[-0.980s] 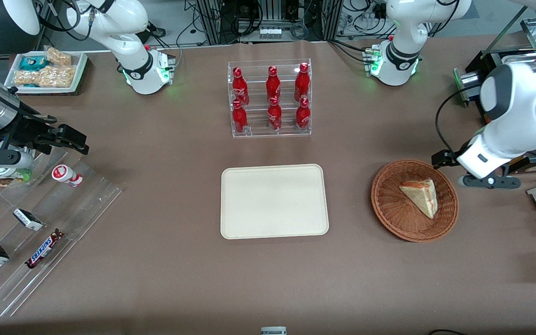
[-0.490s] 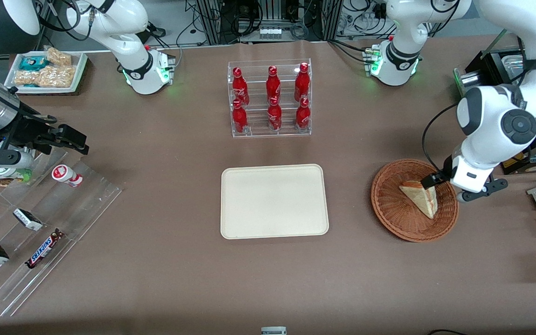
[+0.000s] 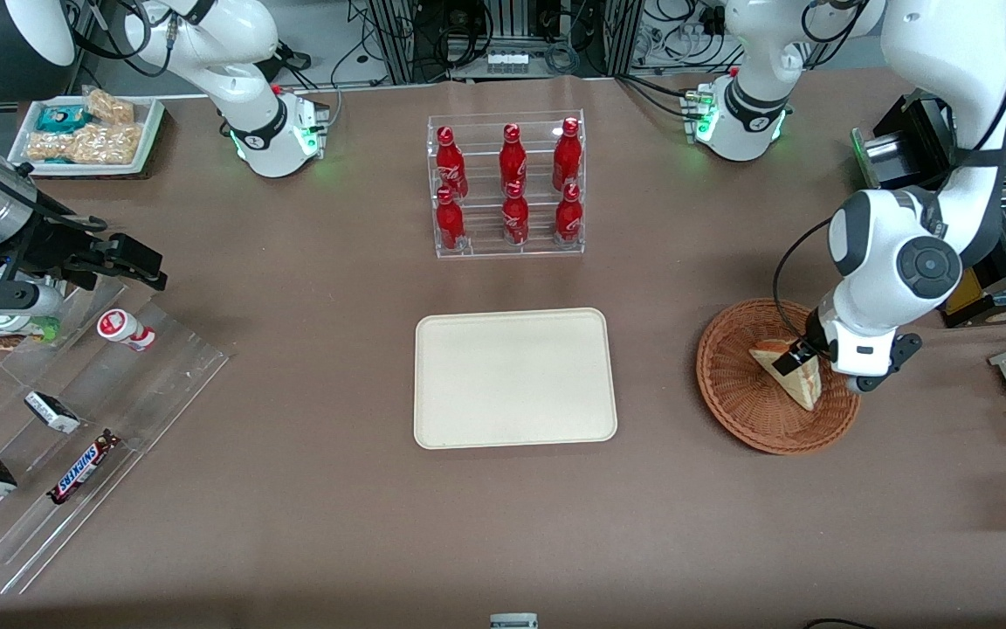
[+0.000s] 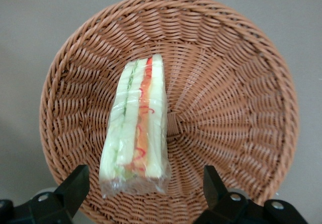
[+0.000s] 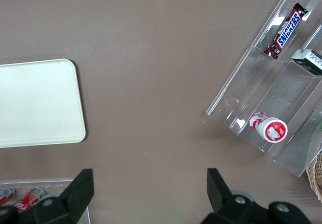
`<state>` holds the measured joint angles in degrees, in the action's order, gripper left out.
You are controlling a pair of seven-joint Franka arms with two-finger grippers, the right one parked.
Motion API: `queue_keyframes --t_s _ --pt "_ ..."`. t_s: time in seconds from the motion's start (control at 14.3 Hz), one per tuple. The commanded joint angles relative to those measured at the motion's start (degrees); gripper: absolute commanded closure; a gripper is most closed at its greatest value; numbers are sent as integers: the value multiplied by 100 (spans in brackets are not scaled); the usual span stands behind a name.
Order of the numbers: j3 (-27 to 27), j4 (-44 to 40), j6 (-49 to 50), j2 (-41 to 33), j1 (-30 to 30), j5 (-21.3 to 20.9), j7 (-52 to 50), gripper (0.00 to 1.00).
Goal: Place sandwich from basket to tray
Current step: 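Lower the open left gripper over the wrapped sandwich in the basket, then close the left gripper on the sandwich and lift it, then carry the sandwich with the left gripper over the cream tray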
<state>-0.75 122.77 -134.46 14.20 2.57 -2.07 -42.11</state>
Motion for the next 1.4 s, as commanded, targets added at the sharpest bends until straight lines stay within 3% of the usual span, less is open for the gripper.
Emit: queue_keyframes --t_s 0.0,0.07,0.14,0.21,0.28,0.35,0.7,0.91,1.33 --pt "22 19 -116 118 7 -39 -70 0" --pt "31 19 -116 145 7 -39 -70 2" --pt "31 19 -116 188 16 -39 -122 20" --pt "31 19 -99 189 16 -39 -131 60" --pt "31 19 -98 189 25 -39 -122 88" --pt "31 1 -90 180 25 -39 -105 93" --pt "-22 -427 479 39 243 -189 -122 96" --pt "-31 -999 982 74 770 -136 -114 94" --pt "-57 -1746 431 556 2219 -39 -17 91"
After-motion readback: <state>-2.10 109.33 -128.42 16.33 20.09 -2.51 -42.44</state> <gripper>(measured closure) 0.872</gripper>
